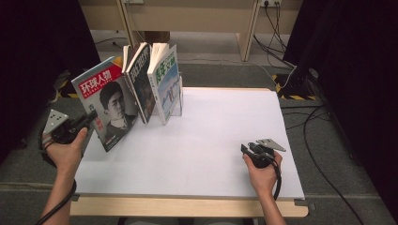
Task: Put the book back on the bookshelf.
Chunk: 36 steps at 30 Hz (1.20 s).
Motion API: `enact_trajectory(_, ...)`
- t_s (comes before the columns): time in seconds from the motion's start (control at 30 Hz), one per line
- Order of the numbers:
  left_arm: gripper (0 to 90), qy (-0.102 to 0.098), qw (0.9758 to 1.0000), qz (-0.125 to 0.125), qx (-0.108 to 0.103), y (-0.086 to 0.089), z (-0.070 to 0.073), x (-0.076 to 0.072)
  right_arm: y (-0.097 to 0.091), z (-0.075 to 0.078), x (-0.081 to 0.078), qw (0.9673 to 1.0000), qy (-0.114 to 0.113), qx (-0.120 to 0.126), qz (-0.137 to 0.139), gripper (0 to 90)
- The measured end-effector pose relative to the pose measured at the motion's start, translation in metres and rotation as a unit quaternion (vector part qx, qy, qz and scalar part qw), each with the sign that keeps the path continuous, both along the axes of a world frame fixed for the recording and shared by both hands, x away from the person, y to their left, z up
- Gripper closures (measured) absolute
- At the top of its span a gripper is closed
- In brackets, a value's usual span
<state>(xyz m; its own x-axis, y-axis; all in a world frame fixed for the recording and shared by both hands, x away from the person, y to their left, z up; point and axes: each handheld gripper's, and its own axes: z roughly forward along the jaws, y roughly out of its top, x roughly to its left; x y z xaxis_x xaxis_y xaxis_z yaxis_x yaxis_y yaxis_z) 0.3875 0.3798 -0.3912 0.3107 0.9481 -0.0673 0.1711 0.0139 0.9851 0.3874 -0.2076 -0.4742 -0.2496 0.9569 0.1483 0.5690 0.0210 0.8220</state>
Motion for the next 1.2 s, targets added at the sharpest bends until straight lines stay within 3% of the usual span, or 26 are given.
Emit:
enact_trajectory(0.1, 82.7, 0.012, 0.9999, -0.010, 0.007, -0.005, -0.008, -0.001, -0.001, 0.000, 0.000, 1.0000, -0.001, 0.001, -0.002, 59.8)
enact_trajectory(0.2, 82.1, 0.011, 0.9999, -0.012, -0.001, -0.009, -0.014, -0.002, 0.000, 0.000, 0.000, 1.0000, 0.000, 0.000, -0.001, 59.8)
enact_trajectory(0.53, 78.9, 0.005, 1.0000, -0.002, -0.007, -0.005, -0.008, 0.002, 0.000, -0.001, 0.000, 1.0000, 0.003, 0.001, -0.002, 59.6)
enact_trajectory(0.8, 74.1, -0.012, 0.9990, 0.008, -0.042, -0.003, 0.013, 0.013, 0.002, -0.001, 0.000, 1.0000, 0.004, 0.001, 0.000, 59.4)
enact_trajectory(0.97, 74.1, -0.005, 0.9987, 0.018, -0.048, -0.008, 0.023, 0.017, 0.001, -0.001, 0.001, 1.0000, 0.004, 0.001, 0.001, 59.1)
enact_trajectory(1.2, 71.8, 0.002, 0.9954, 0.026, -0.092, -0.011, 0.029, 0.022, 0.000, -0.001, 0.001, 1.0000, 0.009, 0.000, 0.000, 58.6)
